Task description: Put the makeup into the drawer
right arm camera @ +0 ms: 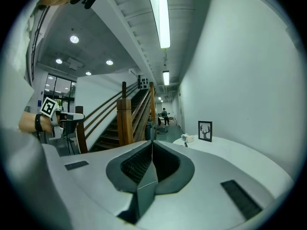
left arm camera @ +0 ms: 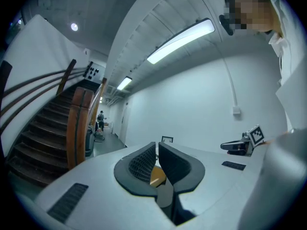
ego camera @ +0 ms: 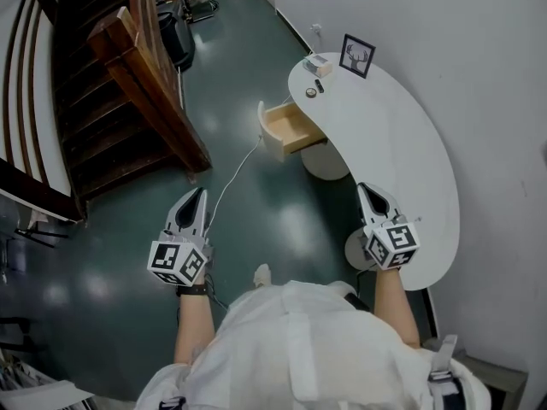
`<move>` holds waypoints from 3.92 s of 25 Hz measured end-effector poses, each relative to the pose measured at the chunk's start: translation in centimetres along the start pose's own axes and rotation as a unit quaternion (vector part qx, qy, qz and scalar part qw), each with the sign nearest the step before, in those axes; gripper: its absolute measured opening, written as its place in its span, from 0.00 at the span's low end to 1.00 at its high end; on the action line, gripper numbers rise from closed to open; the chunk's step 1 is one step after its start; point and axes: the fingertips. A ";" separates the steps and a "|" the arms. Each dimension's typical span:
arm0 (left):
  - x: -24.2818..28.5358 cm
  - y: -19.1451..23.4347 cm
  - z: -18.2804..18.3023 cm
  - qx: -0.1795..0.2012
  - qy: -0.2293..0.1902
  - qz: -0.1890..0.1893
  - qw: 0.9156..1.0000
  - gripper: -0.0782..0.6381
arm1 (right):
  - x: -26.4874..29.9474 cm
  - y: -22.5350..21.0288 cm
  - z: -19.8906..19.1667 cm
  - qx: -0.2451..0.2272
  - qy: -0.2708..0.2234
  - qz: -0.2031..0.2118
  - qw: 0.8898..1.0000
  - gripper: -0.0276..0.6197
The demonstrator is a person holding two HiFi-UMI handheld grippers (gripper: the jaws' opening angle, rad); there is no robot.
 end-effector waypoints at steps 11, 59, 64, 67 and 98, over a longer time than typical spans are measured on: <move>0.4 10.9 1.2 0.001 0.002 -0.039 0.999 0.15 | 7.8 5.5 1.2 0.005 -0.008 -0.043 0.999 0.06; 42.1 21.7 -2.8 0.005 0.052 -0.122 0.991 0.15 | 48.1 -13.5 -6.9 -0.036 0.209 0.027 0.977 0.32; 45.2 22.2 -4.7 -0.003 0.066 -0.149 0.987 0.15 | 51.5 -14.5 -9.6 -0.044 0.257 0.017 0.965 0.34; 46.9 22.6 -5.7 -0.012 0.078 -0.164 0.983 0.15 | 52.6 -15.1 -11.4 -0.045 0.290 0.005 0.956 0.36; 53.3 24.1 -11.5 -0.041 0.118 -0.191 0.974 0.15 | 57.8 -19.1 -19.0 -0.042 0.388 -0.045 0.919 0.37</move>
Point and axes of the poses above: the fingertips, and each gripper's own axes: x forward along the fingers, y to its left, z out of its top, and after that the axes turned 4 degrees about -z, right-handed
